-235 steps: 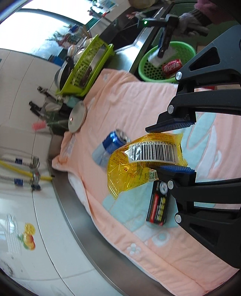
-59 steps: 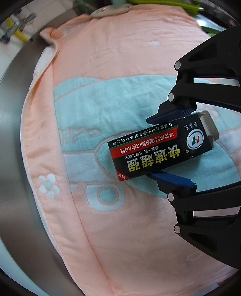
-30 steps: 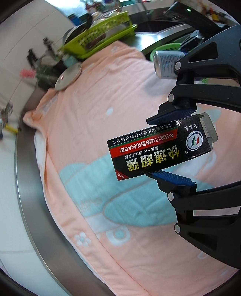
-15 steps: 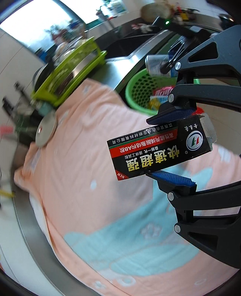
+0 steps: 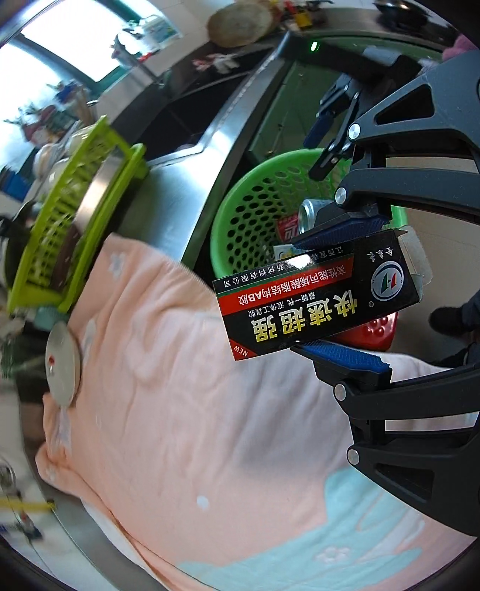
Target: Collect trash
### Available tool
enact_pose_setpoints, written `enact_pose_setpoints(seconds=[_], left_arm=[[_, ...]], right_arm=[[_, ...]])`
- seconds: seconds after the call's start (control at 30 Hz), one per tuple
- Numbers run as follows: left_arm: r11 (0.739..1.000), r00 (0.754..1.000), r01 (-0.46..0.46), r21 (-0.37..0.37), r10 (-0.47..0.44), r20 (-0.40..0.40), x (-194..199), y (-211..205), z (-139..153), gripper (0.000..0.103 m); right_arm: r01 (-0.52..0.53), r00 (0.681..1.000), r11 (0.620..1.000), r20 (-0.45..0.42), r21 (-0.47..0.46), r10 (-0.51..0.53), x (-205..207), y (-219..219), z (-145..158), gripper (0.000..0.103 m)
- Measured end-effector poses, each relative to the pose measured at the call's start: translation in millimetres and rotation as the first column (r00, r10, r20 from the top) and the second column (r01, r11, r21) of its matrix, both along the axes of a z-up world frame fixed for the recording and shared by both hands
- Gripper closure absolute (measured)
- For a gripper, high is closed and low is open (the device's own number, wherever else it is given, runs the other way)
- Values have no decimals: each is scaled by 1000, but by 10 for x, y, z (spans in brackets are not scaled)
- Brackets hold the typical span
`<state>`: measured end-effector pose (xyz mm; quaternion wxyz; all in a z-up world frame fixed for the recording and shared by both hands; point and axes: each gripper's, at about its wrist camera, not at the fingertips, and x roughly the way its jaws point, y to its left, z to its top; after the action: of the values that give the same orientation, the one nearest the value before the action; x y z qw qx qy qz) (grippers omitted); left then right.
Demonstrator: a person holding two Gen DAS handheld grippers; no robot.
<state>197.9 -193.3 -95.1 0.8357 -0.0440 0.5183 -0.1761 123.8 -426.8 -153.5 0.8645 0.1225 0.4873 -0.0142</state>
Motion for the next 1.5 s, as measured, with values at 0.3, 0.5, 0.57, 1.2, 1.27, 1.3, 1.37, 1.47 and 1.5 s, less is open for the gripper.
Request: enact_pose_setpoints(seconds=[0.3,0.5,0.57,1.2,1.27,1.3,1.37,1.47,1.5], left_arm=[[995,997,81,59,-80,-25,89,-451,-247,53],[988,992,125,90,-124,-19,72,-573,-338,50],[987,991,131,95,-130,-18,48,-578,-347,47],[992,983,80,102,-95,156,-475,79,234,25],[992,980,66,109,-85,181,-564,205,301,24],[992,979,61,110,-81,188,-601,243,320,24],[992,975,49,113,-71,209,-683,364,373,23],[993,968,25,118,-54,246,-819,553,455,14],[993,965,19,119,-50,257,-859,605,479,14]], right_arm=[[-56,996,994,65,-97,62,-349,15,259,25],[-44,994,996,97,-77,51,-540,16,358,23],[-36,994,997,103,-63,42,-607,29,366,23],[10,988,999,156,-39,-4,-973,417,589,20],[8,987,999,160,-40,-1,-1006,488,617,18],[7,987,999,163,-40,0,-1025,525,634,18],[-1,985,999,172,-46,9,-1069,618,675,18],[-5,983,999,182,-48,13,-1127,732,739,17],[-6,982,999,186,-48,15,-1139,770,762,17]])
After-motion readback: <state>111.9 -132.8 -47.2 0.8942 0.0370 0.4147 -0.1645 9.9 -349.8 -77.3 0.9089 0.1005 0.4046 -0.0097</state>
